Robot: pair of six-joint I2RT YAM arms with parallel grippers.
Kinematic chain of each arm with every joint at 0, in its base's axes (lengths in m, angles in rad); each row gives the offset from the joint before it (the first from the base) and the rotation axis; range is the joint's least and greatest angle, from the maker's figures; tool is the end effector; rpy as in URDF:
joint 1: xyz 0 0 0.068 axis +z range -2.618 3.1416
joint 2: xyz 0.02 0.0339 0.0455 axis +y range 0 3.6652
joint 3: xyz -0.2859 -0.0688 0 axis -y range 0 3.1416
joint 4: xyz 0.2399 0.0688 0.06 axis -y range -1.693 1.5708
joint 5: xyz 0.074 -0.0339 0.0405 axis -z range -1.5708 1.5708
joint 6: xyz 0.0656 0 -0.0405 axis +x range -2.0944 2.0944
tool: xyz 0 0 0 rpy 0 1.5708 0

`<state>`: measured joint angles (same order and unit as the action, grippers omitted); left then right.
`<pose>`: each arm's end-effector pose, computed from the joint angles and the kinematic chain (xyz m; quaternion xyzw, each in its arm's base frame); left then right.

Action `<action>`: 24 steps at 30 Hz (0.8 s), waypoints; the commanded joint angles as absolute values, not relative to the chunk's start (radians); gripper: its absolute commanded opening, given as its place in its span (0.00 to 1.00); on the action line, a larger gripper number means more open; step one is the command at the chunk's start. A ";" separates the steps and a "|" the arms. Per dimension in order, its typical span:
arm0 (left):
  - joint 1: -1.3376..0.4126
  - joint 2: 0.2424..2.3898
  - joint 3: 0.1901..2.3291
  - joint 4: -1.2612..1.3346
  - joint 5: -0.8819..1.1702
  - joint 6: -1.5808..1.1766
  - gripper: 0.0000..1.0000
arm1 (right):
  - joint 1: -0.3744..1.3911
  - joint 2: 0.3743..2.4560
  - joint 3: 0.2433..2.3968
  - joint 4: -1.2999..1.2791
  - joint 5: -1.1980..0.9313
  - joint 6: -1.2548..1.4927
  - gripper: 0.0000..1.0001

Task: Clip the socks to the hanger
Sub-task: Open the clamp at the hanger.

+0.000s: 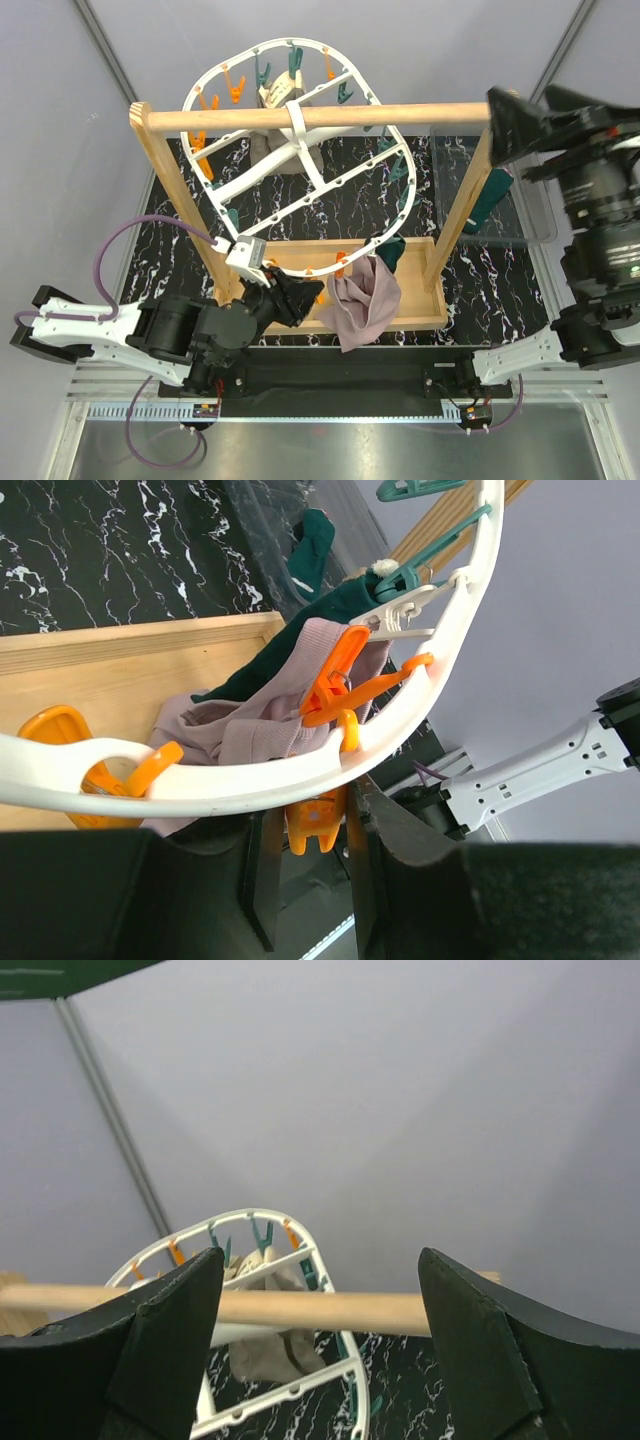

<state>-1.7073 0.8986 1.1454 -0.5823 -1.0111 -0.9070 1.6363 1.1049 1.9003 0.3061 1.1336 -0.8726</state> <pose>0.0329 -0.1688 0.4182 0.0196 0.7662 -0.3863 0.5132 0.0552 0.0664 0.6730 -0.0239 0.5573 0.1899 0.8079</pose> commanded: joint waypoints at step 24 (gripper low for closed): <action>-1.707 0.947 1.198 -0.643 -1.012 -1.012 0.00 | 0.859 1.661 2.692 -0.300 1.052 -0.651 0.80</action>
<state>-1.7027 0.9691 1.1835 -0.6151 -1.0187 -0.9794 0.9997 1.6875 2.6141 -0.1234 1.0893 -0.8490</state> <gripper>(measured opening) 0.296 0.808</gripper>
